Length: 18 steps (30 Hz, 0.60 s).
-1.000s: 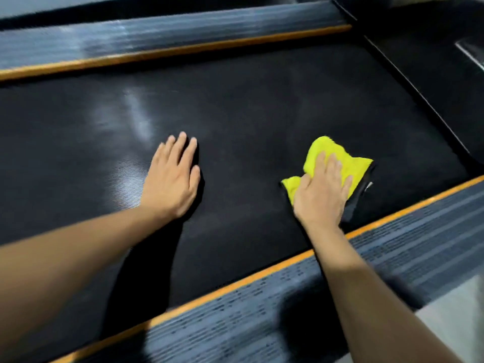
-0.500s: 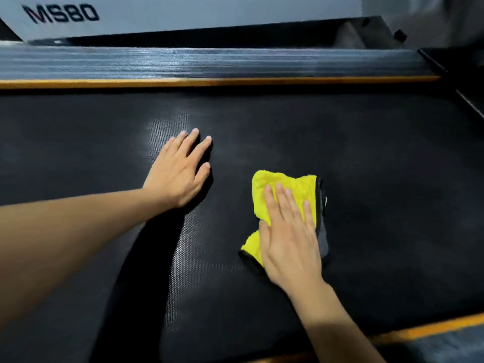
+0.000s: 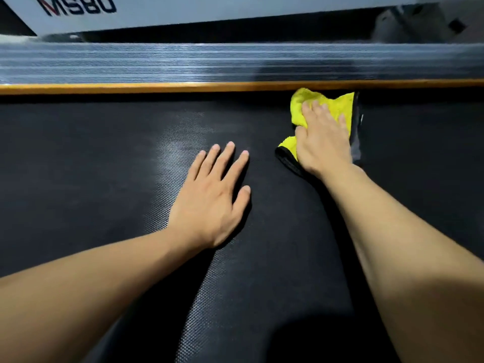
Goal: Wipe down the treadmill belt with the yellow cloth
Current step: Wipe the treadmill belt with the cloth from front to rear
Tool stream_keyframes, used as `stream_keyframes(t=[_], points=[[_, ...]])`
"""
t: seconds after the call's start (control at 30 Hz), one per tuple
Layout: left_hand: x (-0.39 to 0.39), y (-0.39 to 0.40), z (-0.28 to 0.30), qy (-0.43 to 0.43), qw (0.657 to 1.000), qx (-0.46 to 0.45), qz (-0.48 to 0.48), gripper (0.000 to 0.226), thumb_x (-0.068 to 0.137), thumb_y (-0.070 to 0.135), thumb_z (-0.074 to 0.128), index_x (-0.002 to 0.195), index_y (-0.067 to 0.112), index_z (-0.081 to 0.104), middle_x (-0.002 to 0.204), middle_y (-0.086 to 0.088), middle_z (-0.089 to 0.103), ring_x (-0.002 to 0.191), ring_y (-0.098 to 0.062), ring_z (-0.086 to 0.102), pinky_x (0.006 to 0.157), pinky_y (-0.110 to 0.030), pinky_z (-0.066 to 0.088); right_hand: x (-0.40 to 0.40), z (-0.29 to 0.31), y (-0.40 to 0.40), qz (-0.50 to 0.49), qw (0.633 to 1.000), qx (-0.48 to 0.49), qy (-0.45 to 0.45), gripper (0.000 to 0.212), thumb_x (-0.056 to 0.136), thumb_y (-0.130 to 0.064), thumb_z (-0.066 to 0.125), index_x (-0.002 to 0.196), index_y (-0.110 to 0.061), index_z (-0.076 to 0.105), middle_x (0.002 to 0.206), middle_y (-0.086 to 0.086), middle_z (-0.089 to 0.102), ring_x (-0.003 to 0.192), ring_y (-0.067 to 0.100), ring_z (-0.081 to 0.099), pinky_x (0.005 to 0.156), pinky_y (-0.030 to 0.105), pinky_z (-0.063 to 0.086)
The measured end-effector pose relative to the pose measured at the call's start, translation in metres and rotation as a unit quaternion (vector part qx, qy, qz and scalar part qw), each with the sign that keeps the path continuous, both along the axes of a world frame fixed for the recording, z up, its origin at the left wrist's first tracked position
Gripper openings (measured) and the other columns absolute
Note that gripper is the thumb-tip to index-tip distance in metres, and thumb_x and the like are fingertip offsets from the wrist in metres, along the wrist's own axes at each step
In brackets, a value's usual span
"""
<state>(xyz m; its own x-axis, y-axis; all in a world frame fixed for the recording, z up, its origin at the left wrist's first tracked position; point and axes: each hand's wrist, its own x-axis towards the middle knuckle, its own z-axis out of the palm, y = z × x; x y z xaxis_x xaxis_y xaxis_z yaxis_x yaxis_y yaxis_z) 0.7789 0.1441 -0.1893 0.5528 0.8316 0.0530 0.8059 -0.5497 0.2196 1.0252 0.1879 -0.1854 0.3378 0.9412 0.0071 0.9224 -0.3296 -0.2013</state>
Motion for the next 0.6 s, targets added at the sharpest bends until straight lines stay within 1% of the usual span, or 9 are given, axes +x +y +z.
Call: stream_keyframes(t=[0.07, 0.1, 0.2, 0.3, 0.33, 0.4, 0.43, 0.53, 0.6], points=[[-0.001, 0.001, -0.001, -0.008, 1.000, 0.001, 0.002, 0.069, 0.100, 0.051, 0.022, 0.161, 0.020, 0.013, 0.169, -0.004, 0.010, 0.157, -0.020, 0.004, 0.127, -0.041, 0.005, -0.024, 0.002, -0.006, 0.012, 1.000, 0.010, -0.015, 0.060, 0.101, -0.035, 0.025, 0.158, -0.019, 0.018, 0.166, 0.003, 0.013, 0.153, 0.019, 0.008, 0.123, 0.045, 0.000], [-0.001, 0.002, -0.001, -0.014, 1.000, 0.001, 0.009, 0.072, 0.100, 0.051, 0.023, 0.161, 0.015, 0.012, 0.169, -0.006, 0.009, 0.157, -0.019, 0.004, 0.127, -0.040, 0.006, -0.041, 0.002, -0.008, 0.040, 0.999, 0.022, -0.020, 0.062, 0.098, -0.037, 0.022, 0.158, -0.019, 0.018, 0.166, 0.003, 0.014, 0.153, 0.018, 0.009, 0.123, 0.044, 0.000], [-0.001, 0.002, -0.003, -0.022, 0.999, -0.006, 0.031, 0.077, 0.098, 0.050, 0.024, 0.159, 0.004, 0.015, 0.169, -0.012, 0.008, 0.156, -0.022, 0.008, 0.127, -0.039, 0.007, -0.083, 0.002, -0.009, 0.139, 0.989, 0.039, -0.009, 0.060, 0.100, -0.036, 0.032, 0.157, -0.020, 0.020, 0.165, 0.001, 0.016, 0.153, 0.016, 0.010, 0.124, 0.044, 0.001], [-0.001, 0.002, -0.001, -0.016, 0.999, -0.004, 0.050, 0.076, 0.099, 0.049, 0.021, 0.158, 0.002, 0.018, 0.168, -0.015, 0.011, 0.156, -0.023, 0.010, 0.127, -0.037, 0.005, -0.072, 0.003, -0.009, 0.178, 0.984, 0.017, 0.002, 0.061, 0.099, -0.036, 0.030, 0.158, -0.022, 0.018, 0.166, -0.002, 0.014, 0.153, 0.013, 0.009, 0.124, 0.044, 0.002], [-0.002, 0.002, 0.000, -0.014, 0.999, -0.007, 0.051, 0.076, 0.099, 0.050, 0.019, 0.158, 0.003, 0.018, 0.168, -0.014, 0.011, 0.156, -0.022, 0.008, 0.127, -0.036, 0.003, -0.054, 0.002, -0.011, 0.168, 0.986, 0.014, 0.000, 0.063, 0.096, -0.038, 0.024, 0.157, -0.022, 0.019, 0.165, -0.002, 0.016, 0.152, 0.013, 0.011, 0.124, 0.044, 0.003], [-0.001, 0.001, 0.002, -0.013, 0.998, -0.010, 0.053, 0.076, 0.099, 0.051, 0.017, 0.159, 0.005, 0.016, 0.169, -0.012, 0.010, 0.156, -0.021, 0.006, 0.127, -0.036, 0.001, -0.009, -0.001, -0.017, 0.105, 0.994, 0.017, -0.034, 0.072, 0.090, -0.043, 0.009, 0.157, -0.020, 0.019, 0.165, 0.000, 0.017, 0.152, 0.015, 0.013, 0.123, 0.046, 0.006], [-0.001, 0.000, 0.002, -0.015, 0.998, -0.010, 0.054, 0.075, 0.099, 0.051, 0.017, 0.159, 0.005, 0.016, 0.169, -0.012, 0.009, 0.156, -0.021, 0.005, 0.127, -0.036, 0.001, 0.015, -0.002, -0.020, 0.063, 0.997, 0.017, -0.040, 0.072, 0.090, -0.043, 0.008, 0.157, -0.019, 0.019, 0.165, 0.001, 0.017, 0.152, 0.016, 0.014, 0.122, 0.047, 0.007], [0.002, -0.001, 0.002, -0.018, 0.998, -0.011, 0.054, 0.076, 0.100, 0.052, 0.018, 0.159, 0.005, 0.014, 0.169, -0.012, 0.007, 0.156, -0.020, 0.003, 0.127, -0.037, 0.003, 0.051, 0.000, -0.025, -0.047, 0.999, 0.011, -0.010, 0.058, 0.101, -0.031, 0.028, 0.157, -0.019, 0.020, 0.165, 0.002, 0.016, 0.153, 0.019, 0.012, 0.123, 0.048, 0.006], [0.003, 0.000, 0.002, -0.015, 0.998, -0.010, 0.055, 0.076, 0.100, 0.052, 0.018, 0.159, 0.004, 0.013, 0.169, -0.013, 0.007, 0.156, -0.021, 0.003, 0.127, -0.038, 0.004, 0.029, 0.004, -0.022, -0.064, 0.998, 0.014, -0.016, 0.058, 0.102, -0.028, 0.033, 0.157, -0.015, 0.020, 0.165, 0.005, 0.016, 0.153, 0.021, 0.011, 0.123, 0.048, 0.004]])
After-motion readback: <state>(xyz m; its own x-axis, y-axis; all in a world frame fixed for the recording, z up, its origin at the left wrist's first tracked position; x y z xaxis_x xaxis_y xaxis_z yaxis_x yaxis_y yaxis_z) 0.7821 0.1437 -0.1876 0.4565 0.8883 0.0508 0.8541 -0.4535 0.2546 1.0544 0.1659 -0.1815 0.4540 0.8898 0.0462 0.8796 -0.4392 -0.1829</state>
